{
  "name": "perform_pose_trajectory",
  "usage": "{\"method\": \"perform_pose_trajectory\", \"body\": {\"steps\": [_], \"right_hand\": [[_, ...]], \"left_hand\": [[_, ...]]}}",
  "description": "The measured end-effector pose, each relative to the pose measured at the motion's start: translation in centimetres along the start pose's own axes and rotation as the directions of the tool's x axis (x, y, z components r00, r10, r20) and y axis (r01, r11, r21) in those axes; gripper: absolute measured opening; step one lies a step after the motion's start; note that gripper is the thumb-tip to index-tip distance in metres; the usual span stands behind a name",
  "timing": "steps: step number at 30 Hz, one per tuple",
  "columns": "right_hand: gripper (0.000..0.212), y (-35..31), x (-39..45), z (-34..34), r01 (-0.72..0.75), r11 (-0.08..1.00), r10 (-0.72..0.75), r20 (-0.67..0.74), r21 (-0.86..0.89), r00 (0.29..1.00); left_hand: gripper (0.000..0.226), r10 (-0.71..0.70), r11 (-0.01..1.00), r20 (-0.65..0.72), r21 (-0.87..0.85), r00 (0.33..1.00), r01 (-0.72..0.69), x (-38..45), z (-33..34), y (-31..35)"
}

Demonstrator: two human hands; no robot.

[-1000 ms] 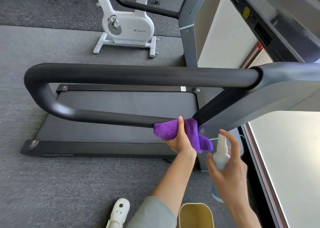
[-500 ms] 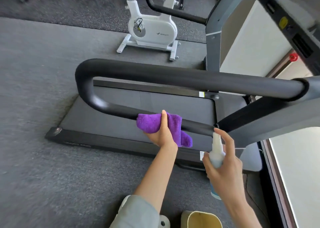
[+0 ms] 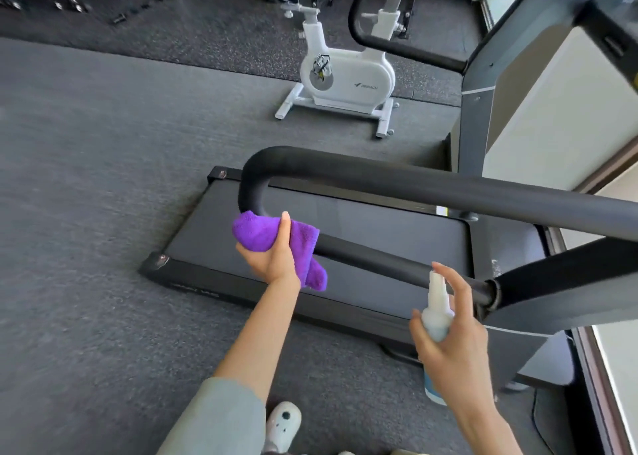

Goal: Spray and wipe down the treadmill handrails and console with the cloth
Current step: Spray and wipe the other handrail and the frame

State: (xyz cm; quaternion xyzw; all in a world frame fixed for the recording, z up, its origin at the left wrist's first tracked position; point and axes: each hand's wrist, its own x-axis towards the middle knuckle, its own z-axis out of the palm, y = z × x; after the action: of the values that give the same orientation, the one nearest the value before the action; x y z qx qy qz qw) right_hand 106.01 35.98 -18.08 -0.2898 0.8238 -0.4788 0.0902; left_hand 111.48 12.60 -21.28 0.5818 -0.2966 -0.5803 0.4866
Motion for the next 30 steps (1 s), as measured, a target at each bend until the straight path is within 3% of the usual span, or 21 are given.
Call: {"method": "perform_pose_trajectory", "body": {"steps": [5,13,16,20,26,30], "right_hand": [[0.074,-1.9,0.6,1.6,0.009,1.0,-0.009,-0.003,0.01,1.0],[0.07,-4.1,1.1,4.0,0.014,1.0,-0.015,-0.055,-0.017,0.998],[0.071,-4.8,0.5,4.6,0.008,1.0,-0.01,-0.057,-0.021,0.998],[0.069,-5.6,0.0,5.6,-0.006,0.999,0.004,-0.066,-0.036,0.998],[0.073,-6.8,-0.2,6.4,0.04,0.999,-0.042,-0.11,-0.024,0.993],[0.072,-7.4,-0.4,5.9,0.044,0.999,-0.044,-0.157,-0.004,0.987]], "left_hand": [[0.068,0.137,0.982,0.146,0.106,0.98,-0.154,3.2,-1.6,0.4],[0.055,0.237,0.933,0.408,0.156,0.882,-0.323,6.1,-3.4,2.5],[0.065,0.255,0.87,0.519,0.244,0.816,-0.428,7.2,-3.9,4.7],[0.067,0.212,0.748,0.701,0.332,0.681,-0.575,8.5,-3.7,8.7],[0.076,0.308,0.65,0.804,0.212,0.508,-0.73,8.0,-2.2,11.9],[0.076,0.344,0.594,0.822,0.184,0.454,-0.783,6.7,-1.3,13.6]]}}
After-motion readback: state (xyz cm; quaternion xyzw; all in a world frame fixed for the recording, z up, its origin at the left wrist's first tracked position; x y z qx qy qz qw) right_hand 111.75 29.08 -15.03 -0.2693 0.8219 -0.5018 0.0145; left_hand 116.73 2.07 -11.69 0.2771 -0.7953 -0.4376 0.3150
